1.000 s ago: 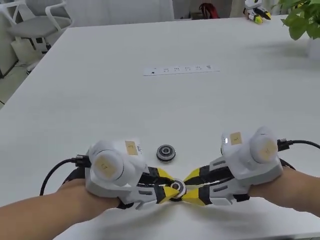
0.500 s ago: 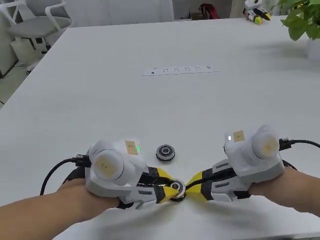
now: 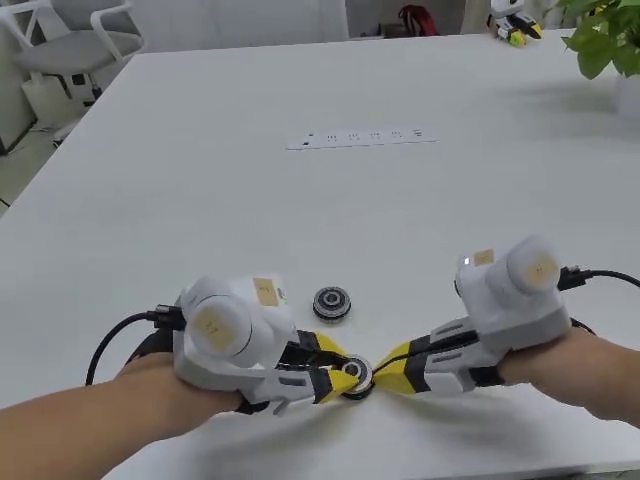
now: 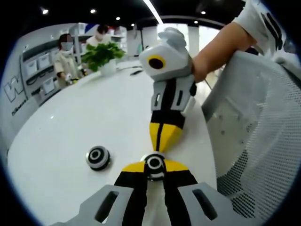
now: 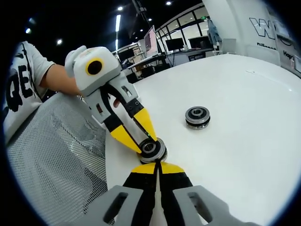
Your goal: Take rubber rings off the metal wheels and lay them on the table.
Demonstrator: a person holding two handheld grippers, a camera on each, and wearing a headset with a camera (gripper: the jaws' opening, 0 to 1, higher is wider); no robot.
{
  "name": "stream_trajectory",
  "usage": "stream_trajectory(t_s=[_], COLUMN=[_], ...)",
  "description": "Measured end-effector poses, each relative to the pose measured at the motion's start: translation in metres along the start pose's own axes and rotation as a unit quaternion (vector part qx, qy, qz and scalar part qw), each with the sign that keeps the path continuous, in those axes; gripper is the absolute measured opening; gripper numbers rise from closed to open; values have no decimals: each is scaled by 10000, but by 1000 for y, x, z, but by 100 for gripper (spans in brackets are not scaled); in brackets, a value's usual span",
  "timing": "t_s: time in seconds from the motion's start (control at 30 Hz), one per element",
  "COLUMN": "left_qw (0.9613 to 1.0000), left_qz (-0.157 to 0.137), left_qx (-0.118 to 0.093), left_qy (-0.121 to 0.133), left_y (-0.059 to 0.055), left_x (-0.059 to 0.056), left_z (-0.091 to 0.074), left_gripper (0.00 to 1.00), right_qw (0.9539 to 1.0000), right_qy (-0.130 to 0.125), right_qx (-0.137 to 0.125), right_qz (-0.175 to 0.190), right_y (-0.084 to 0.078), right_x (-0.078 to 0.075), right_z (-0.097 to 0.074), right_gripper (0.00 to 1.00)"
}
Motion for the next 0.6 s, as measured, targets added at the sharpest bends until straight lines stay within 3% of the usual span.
stream_trajectory(t_s=[0.4, 0.6], left_qw=[10000, 10000], left_qz=[40, 62], left_qx=[12, 26], left_qy=[-18, -13], left_y=[1, 1], left_x=[-1, -1], left_z=[1, 1], left_gripper=[12, 12], right_qw=[9990, 9967], right_qy=[64, 106], right_qx=[-42, -186], right_qz=[448, 777], right_y=[0, 1], right_x=[-1, -3], right_z=[-4, -6], right_gripper=[0, 0])
Point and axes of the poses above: the centre of the closed fingertips' face, and the gripper's own axes: z roughly forward along the fingers, x roughly to its left, y roughly out of its top, the point moved 6 cm from there along -z, roughly backward along the fingers, and after that the axes turned 3 degrees about -z, right-handed, at the moved point
